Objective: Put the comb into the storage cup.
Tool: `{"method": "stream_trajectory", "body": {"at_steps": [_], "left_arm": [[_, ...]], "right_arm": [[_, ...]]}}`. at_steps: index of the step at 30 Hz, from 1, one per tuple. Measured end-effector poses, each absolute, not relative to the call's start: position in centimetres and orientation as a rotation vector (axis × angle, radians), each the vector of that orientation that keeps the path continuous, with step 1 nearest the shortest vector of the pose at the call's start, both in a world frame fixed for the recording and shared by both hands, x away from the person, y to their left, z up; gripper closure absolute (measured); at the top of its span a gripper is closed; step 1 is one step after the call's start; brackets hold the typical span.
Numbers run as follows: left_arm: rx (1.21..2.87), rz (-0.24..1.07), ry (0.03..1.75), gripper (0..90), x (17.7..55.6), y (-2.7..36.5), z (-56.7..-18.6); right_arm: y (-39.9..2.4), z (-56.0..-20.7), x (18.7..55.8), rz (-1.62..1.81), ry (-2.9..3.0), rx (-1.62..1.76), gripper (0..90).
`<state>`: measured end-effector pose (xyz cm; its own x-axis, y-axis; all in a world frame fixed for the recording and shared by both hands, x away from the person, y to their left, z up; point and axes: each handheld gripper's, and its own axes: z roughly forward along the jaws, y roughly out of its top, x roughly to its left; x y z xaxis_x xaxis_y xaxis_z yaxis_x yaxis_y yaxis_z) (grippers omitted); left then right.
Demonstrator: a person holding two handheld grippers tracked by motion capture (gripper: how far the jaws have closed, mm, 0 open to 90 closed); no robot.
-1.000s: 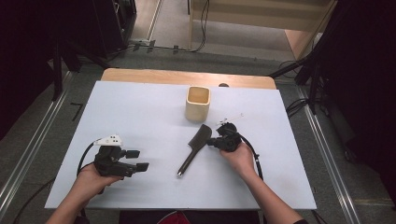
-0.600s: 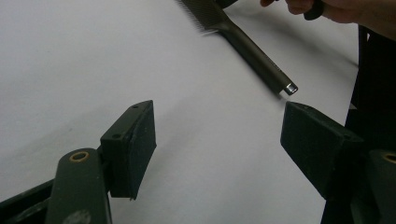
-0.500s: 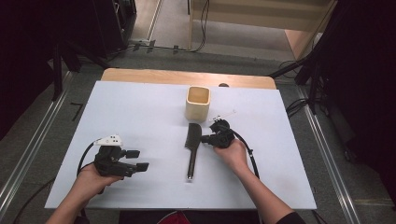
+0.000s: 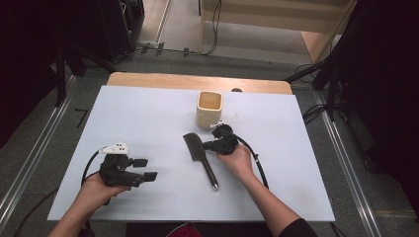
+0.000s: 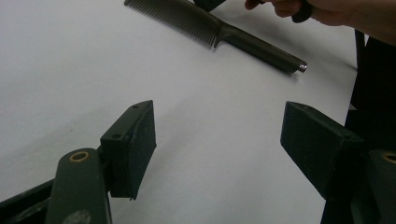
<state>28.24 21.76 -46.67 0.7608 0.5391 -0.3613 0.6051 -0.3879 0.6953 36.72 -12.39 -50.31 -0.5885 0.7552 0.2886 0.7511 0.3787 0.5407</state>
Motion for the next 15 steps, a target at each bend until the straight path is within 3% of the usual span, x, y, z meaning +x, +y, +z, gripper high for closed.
{"method": "stream_trajectory", "body": {"at_steps": [15], "left_arm": [[2.073,-0.097,0.856,28.1,28.24,21.78,-46.66]], "right_arm": [[-12.08,-49.82,36.72,1.062,2.582,1.410,87.4]]}}
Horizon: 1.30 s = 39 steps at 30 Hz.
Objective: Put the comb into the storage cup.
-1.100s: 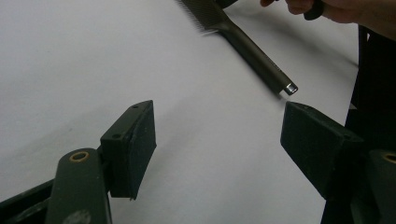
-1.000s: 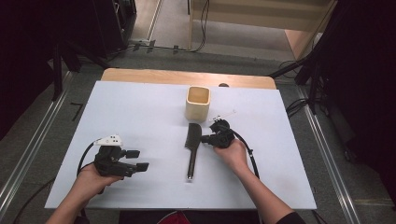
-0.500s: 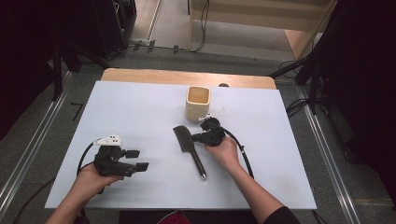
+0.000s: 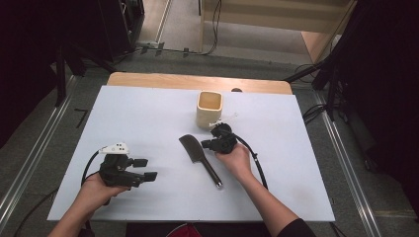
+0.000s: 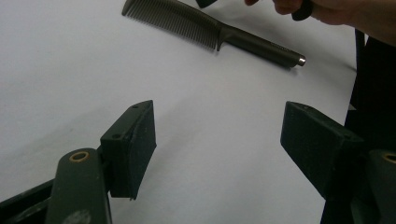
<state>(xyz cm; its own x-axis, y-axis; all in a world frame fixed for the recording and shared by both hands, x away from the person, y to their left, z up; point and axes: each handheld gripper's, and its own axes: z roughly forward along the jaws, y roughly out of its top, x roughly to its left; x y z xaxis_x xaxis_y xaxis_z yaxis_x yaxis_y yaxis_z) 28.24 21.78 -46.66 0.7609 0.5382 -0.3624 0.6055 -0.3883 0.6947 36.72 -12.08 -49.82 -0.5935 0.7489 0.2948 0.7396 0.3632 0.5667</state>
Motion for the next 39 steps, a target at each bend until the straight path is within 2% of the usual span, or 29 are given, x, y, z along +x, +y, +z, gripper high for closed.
{"method": "stream_trajectory", "body": {"at_steps": [1,2,8,17,22,30,36,39], "left_arm": [[2.073,-0.097,0.856,28.1,28.2,21.8,-46.7],[2.072,-0.095,0.856,28.1,28.3,21.8,-46.7],[2.069,-0.100,0.857,28.1,28.3,21.8,-46.7],[2.062,-0.106,0.855,28.1,28.2,21.8,-46.6],[2.058,-0.111,0.853,28.1,28.3,21.8,-46.7],[2.059,-0.113,0.853,28.1,28.3,21.7,-46.7],[2.058,-0.115,0.853,28.1,28.3,21.7,-46.6],[2.057,-0.117,0.853,28.1,28.3,21.7,-46.6]], "right_arm": [[-12.1,-49.8,36.7,1.062,2.582,1.410,87.4],[-12.7,-49.1,36.5,1.086,2.564,1.411,82.6],[-14.6,-48.0,35.6,1.129,2.553,1.402,71.9],[-17.4,-47.1,34.6,1.280,2.556,1.445,48.5],[-18.8,-46.7,33.0,1.313,2.551,1.405,39.4],[-20.6,-45.9,30.8,1.335,2.551,1.365,35.3],[-21.5,-46.0,29.7,1.345,2.551,1.330,26.8],[-22.0,-46.0,29.1,1.349,2.576,1.284,26.7]]}}
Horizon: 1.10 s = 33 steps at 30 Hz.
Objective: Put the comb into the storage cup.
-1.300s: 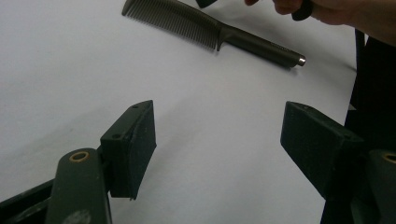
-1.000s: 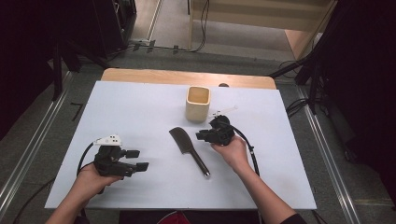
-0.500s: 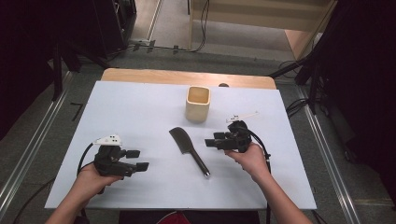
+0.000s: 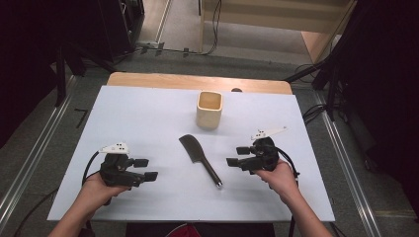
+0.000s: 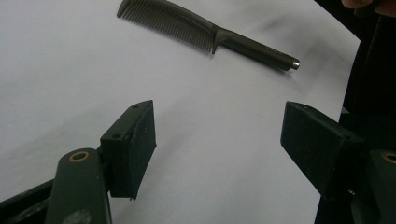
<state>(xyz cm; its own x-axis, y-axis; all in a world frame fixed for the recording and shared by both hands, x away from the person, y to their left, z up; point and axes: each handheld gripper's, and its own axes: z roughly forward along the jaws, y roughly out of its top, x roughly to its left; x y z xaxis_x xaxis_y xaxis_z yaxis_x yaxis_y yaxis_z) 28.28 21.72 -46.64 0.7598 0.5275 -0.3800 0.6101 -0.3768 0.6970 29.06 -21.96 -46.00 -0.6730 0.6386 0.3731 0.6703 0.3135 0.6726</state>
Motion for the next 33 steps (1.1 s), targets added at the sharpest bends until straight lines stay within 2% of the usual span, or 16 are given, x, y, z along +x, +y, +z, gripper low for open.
{"method": "stream_trajectory", "body": {"at_steps": [24,33], "left_arm": [[2.059,-0.099,0.846,27.9,28.1,21.6,-46.7],[2.064,-0.090,0.845,27.8,28.1,21.5,-46.7]], "right_arm": [[-25.6,-47.9,24.4,-1.322,-2.500,-1.368,25.2],[-26.0,-48.3,24.0,-1.285,-2.510,-1.377,25.2]]}}
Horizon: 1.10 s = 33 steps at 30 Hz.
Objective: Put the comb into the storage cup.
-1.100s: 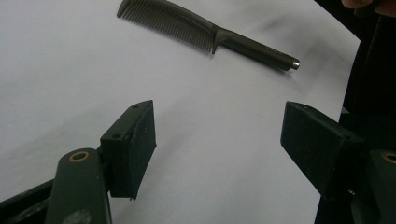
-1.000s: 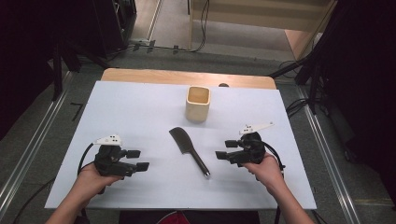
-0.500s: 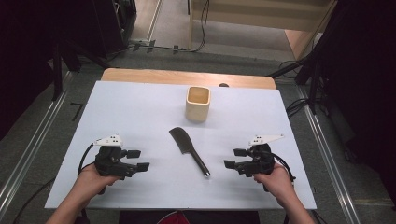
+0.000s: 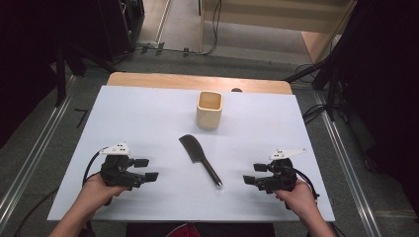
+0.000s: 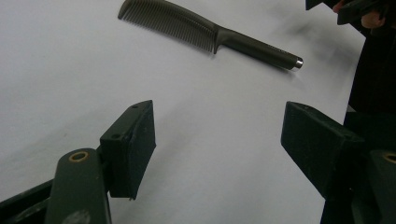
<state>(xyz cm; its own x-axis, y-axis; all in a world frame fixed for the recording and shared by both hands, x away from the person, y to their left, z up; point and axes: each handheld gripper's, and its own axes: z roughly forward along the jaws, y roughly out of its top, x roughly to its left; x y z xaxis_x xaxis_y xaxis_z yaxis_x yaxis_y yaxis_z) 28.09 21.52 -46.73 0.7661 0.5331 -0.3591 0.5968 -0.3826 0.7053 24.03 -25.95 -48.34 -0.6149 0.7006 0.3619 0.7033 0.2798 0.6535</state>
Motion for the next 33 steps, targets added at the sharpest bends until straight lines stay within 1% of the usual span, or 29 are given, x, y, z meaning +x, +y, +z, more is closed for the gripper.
{"method": "stream_trajectory", "body": {"at_steps": [3,7,10,19,33], "left_arm": [[2.061,-0.091,0.847,27.8,28.1,21.5,-46.7],[2.058,-0.094,0.849,27.8,28.2,21.5,-46.7],[2.059,-0.095,0.850,27.9,28.2,21.5,-46.7],[2.055,-0.101,0.862,27.9,28.2,21.5,-46.7],[2.046,-0.084,0.874,28.1,28.3,21.6,-46.5]], "right_arm": [[-25.8,-48.3,24.2,-1.281,-2.500,-1.378,24.6],[-25.3,-47.9,24.6,-1.319,-2.476,-1.378,19.5],[-24.7,-47.4,25.0,-1.331,-2.463,-1.405,17.4],[-23.0,-46.3,25.8,-1.340,-2.479,-1.406,17.4],[-19.6,-46.0,27.3,-1.301,-2.482,-1.442,17.6]]}}
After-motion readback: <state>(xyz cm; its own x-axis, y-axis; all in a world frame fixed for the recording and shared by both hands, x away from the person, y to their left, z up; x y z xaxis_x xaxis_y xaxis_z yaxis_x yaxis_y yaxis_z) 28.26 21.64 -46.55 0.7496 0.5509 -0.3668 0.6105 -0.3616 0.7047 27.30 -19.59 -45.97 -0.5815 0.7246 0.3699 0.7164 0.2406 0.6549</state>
